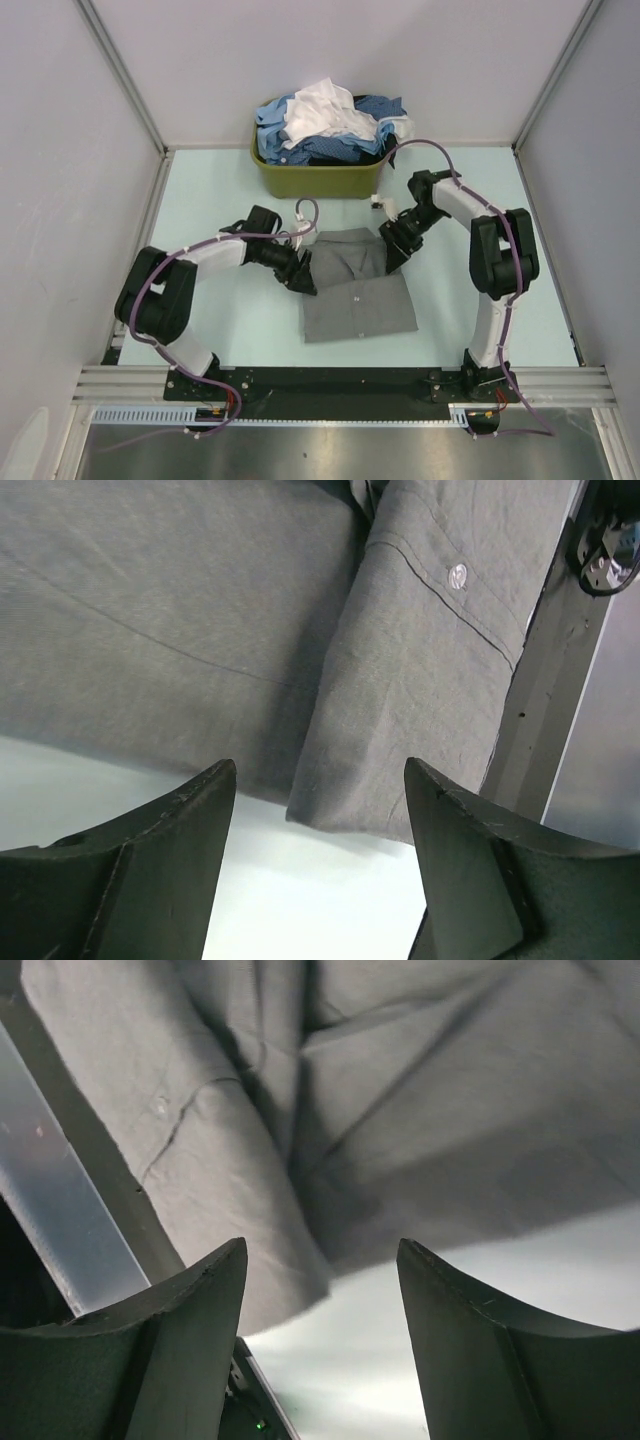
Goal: Fold and stack the long sleeve shirts
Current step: Fold the shirt
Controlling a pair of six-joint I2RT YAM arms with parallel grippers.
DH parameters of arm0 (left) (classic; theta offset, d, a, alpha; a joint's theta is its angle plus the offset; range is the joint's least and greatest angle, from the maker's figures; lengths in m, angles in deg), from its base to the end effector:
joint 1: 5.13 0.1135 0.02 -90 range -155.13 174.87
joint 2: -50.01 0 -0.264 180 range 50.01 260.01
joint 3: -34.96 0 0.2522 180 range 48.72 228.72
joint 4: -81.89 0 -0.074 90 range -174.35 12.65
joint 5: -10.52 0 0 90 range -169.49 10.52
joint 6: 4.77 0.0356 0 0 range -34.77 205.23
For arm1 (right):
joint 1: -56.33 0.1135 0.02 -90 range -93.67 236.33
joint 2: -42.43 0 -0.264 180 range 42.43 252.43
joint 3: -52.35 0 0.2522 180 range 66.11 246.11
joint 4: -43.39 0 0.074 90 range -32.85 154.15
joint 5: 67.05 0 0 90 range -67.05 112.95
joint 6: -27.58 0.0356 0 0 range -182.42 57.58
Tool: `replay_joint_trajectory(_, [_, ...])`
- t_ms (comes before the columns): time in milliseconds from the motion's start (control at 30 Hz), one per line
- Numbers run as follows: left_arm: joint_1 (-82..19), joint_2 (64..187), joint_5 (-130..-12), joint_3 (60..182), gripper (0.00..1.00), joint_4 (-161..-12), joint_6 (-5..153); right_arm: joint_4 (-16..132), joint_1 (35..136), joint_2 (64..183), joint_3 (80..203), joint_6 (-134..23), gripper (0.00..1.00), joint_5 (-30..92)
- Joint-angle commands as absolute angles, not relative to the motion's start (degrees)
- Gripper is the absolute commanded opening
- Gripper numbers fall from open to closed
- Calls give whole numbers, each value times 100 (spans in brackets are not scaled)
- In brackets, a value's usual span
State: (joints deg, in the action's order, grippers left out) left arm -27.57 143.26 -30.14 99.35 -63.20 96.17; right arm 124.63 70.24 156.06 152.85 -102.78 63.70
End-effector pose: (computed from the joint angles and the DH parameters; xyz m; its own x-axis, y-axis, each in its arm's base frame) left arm 0.2659 -0.1390 0.1682 -0.7080 0.4262 -0.5631 0.7058 0.4006 -0.5842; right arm 0.3475 0.1100 0.1974 -0.6508 -0.6666 -0.3634 -0.7288 0.4142 0.5453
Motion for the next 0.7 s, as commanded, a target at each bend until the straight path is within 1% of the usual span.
replay_joint_trajectory(0, [-2939,14493,-2886,10154,74,-6282,9868,12325,7232,15440,15111,-10549,67,6751])
replay_joint_trajectory(67, [-2983,14581,-2921,10163,73,-6282,9876,12289,7250,15510,15058,-10566,67,6821])
replay_joint_trajectory(167, [-3009,14678,-2886,10180,69,-6290,9859,12429,7250,15590,15058,-10698,61,6900])
replay_joint_trajectory(200, [-3009,14687,-2851,10180,67,-6290,9868,12465,7242,15590,15066,-10742,58,6918])
replay_joint_trajectory(233, [-3018,14695,-2816,10180,66,-6290,9859,12561,7233,15573,15040,-10829,57,6970])
replay_joint_trajectory(467, [-3027,14608,-2710,10101,65,-6264,9771,12738,7206,15274,14654,-11137,58,6953])
replay_joint_trajectory(533, [-3027,14573,-2667,10066,60,-6264,9754,12668,7206,15274,14601,-11111,57,6918])
replay_joint_trajectory(567, [-3027,14564,-2649,10057,58,-6273,9736,12624,7215,15291,14574,-11076,54,6918])
replay_joint_trajectory(600, [-3027,14546,-2649,10049,51,-6255,9736,12597,7215,15291,14565,-11041,45,6918])
replay_joint_trajectory(667, [-3027,14529,-2631,10049,43,-6211,9736,12544,7198,15291,14574,-10971,33,6883])
